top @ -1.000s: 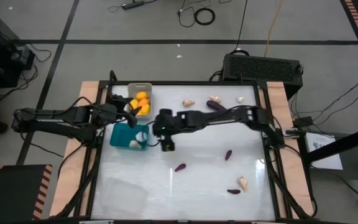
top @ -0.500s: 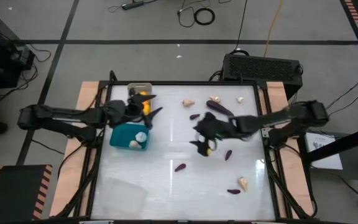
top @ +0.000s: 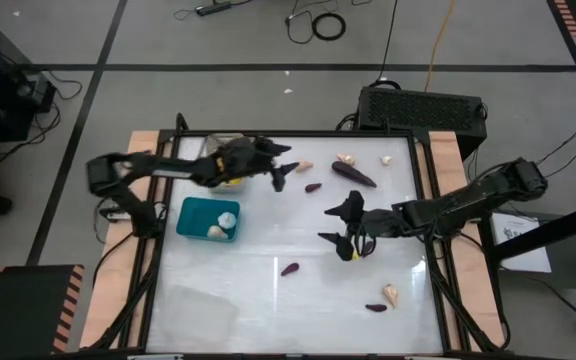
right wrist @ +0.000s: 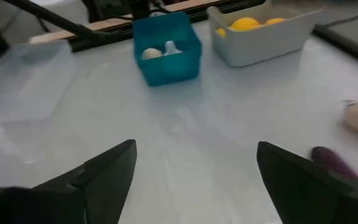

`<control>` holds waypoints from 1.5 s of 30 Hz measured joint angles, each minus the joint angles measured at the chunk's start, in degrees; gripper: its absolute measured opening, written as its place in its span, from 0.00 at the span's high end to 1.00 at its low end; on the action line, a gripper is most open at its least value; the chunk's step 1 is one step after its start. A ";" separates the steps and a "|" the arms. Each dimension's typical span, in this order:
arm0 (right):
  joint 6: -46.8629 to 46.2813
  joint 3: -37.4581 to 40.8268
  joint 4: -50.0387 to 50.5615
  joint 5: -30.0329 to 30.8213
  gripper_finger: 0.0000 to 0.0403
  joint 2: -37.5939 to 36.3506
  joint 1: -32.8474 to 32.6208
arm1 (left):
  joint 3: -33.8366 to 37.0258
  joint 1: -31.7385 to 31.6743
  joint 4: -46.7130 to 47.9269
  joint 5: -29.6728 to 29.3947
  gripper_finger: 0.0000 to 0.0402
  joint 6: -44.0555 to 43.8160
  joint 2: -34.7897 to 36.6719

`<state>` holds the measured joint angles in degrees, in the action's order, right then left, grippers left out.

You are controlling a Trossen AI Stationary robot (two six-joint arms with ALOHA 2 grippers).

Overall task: Sort produce into baskets
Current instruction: Put the white garlic into the blue bin

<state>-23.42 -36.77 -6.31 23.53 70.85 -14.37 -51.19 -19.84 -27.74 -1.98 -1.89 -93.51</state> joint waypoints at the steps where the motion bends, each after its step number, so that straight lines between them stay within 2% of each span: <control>1: 0.50 0.00 0.20 0.88 0.19 0.02 0.00 | -1.84 -0.36 0.77 -0.53 0.28 0.41 -2.51; 5: 1.45 0.00 0.72 1.63 0.19 0.02 -0.21 | -10.93 -3.16 8.90 -2.10 0.28 0.85 -11.02; 8: 2.10 0.00 1.51 1.49 0.19 0.05 -1.13 | -17.79 -4.99 16.14 -0.98 0.28 1.19 -16.85; 14: 2.23 0.00 3.87 1.51 0.19 0.07 -3.52 | -25.11 -6.03 22.79 2.46 0.28 1.24 -24.50; 26: 2.95 0.02 5.70 1.85 0.19 0.09 -6.60 | -25.65 -6.29 29.94 1.94 0.28 2.30 -25.54; 37: 3.78 0.02 5.84 1.97 0.19 0.09 -6.64 | -25.65 -6.45 30.49 1.97 0.29 3.95 -26.43; 45: 3.78 0.02 5.80 1.99 0.19 0.09 -6.64 | -25.65 -6.86 30.84 1.97 0.42 4.32 -26.43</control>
<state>-19.64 -36.75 -0.51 25.52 70.94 -21.02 -76.84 -26.70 3.09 -0.01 2.43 -119.94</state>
